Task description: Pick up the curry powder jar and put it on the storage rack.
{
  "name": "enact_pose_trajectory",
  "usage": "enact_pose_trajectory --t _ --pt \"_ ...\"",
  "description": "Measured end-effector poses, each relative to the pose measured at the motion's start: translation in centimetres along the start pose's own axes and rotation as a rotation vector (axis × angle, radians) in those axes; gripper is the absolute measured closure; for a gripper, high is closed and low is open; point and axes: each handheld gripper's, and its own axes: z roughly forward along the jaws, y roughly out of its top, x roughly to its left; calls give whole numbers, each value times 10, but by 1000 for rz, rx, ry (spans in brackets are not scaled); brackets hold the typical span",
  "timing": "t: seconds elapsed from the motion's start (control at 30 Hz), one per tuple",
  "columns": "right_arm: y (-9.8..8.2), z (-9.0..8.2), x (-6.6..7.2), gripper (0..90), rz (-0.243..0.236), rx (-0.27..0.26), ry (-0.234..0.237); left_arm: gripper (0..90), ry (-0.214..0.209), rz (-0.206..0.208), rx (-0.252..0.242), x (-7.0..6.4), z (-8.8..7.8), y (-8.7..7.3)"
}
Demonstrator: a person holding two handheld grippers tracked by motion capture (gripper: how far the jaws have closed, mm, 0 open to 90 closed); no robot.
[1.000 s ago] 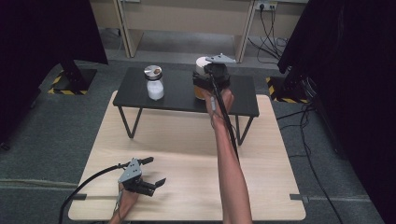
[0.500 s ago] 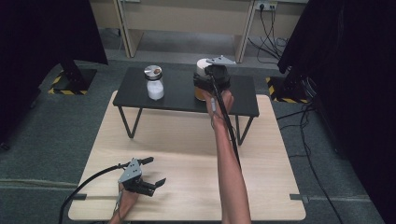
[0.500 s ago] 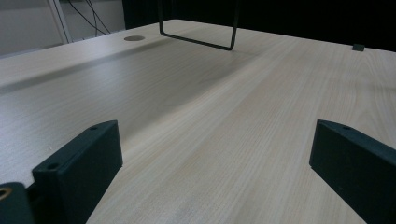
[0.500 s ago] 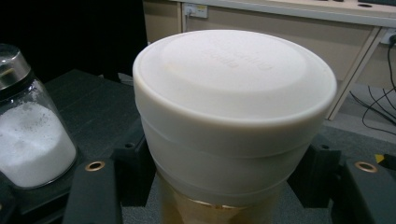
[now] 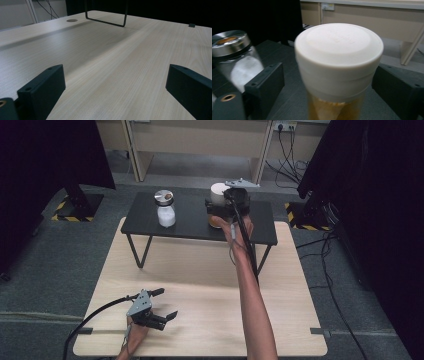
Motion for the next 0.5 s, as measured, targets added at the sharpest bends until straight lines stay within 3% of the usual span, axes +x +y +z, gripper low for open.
enact_pose_trajectory --t 0.2,0.5 --pt "-17 -21 -10 28 7 -35 90 16 0 1 1 0 0 0" --pt "-53 -51 -6 26 -11 -65 139 15 -1 1 2 -1 0 1"
